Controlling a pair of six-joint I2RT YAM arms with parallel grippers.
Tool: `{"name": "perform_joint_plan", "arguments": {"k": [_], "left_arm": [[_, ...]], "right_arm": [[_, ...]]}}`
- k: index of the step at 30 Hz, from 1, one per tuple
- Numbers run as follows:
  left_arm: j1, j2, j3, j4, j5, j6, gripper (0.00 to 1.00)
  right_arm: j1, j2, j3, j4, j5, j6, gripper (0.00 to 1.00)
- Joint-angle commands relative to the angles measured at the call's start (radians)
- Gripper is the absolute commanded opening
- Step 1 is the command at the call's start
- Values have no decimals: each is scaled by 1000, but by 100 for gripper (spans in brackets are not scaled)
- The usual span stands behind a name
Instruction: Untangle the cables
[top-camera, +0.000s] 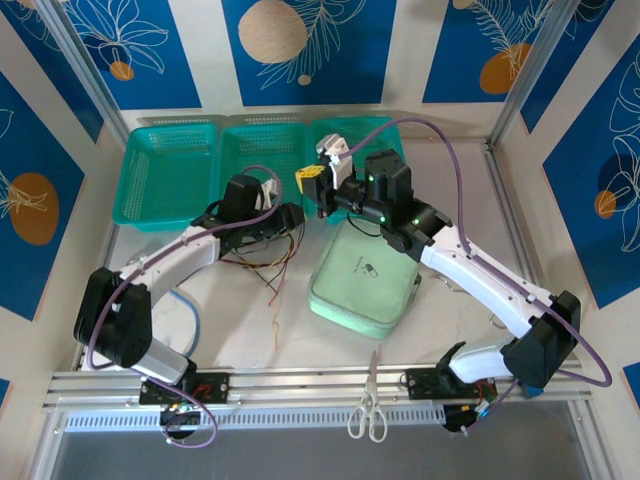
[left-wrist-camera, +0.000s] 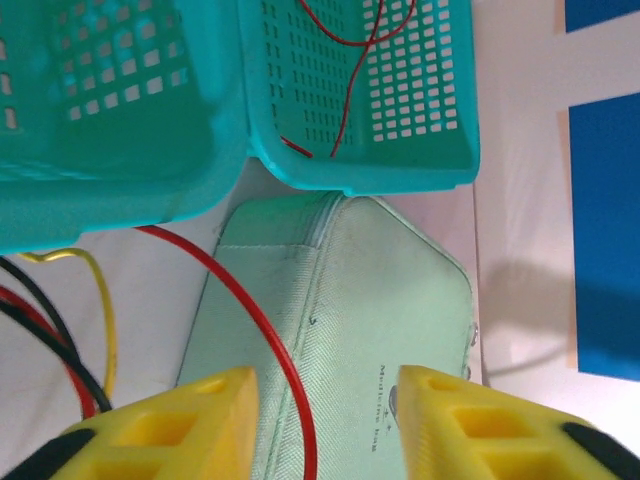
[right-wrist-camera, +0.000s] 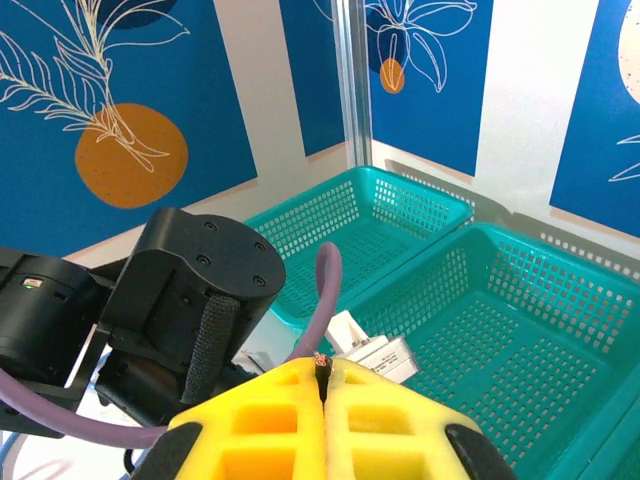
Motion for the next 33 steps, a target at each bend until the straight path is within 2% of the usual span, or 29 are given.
{"name": "perform_joint_plan", "arguments": {"k": [1,5,8,11,13,14,21,25,29,33], "left_arm": [[-21,24,32,28,29,-8,37],[-24,21,45,-40,-17,29,38],[-25,28,48,-53,-11,35,39],[-27,36,36,-7,8,5,25],[-32,31,39,0,-6,3,5],[-32,26,45,-1,-11,5,0],[-41,-52,178,-129,-35,62,0],[-42,-82,247,-130,-21,49,0],[-46,-99,329,-142,0,48,0],[-46,-128,409,-206,-46,103,0]], "right_arm": [[-5,-40,-4,18,17,-1,0],[-11,-48,-6,17,17,1,0],[-15,-51,-9,17,15,2,0],[-16,-55,-17,24,16,5,0],[-18,-61,-26,30,18,8,0],[-19,-62,-31,33,20,10,0],[-33,-121,-64,52,46,19,0],[-52,-164,-92,86,81,29,0],[-65,-186,-91,113,58,44,0],[-66,-209,-98,135,44,42,0]]}}
